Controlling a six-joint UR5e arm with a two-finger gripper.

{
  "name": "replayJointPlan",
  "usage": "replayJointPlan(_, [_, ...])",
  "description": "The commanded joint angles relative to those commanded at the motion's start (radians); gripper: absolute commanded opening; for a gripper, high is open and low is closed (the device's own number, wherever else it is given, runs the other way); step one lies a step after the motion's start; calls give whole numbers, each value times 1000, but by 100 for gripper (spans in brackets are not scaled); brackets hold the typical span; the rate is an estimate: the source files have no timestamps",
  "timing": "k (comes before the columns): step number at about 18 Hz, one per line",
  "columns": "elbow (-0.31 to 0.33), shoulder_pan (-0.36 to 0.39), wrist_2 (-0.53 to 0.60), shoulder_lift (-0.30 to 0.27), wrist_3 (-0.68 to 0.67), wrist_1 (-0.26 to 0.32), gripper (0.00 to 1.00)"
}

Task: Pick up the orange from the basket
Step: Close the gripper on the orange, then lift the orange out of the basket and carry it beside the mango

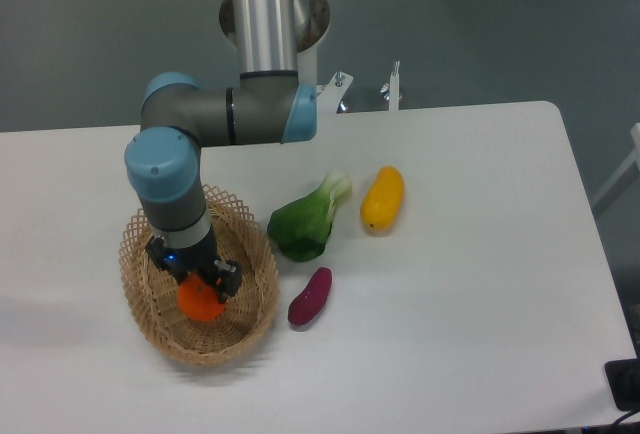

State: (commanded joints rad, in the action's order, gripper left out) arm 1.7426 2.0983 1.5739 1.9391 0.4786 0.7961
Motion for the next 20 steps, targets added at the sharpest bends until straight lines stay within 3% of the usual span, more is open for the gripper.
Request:
replayJointPlan(8, [2,140,5,-63,81,46,37])
replayJointPlan(17, [12,319,9,-78,352,54,38])
replayJointPlan(20, [9,377,9,-80,451,84,38])
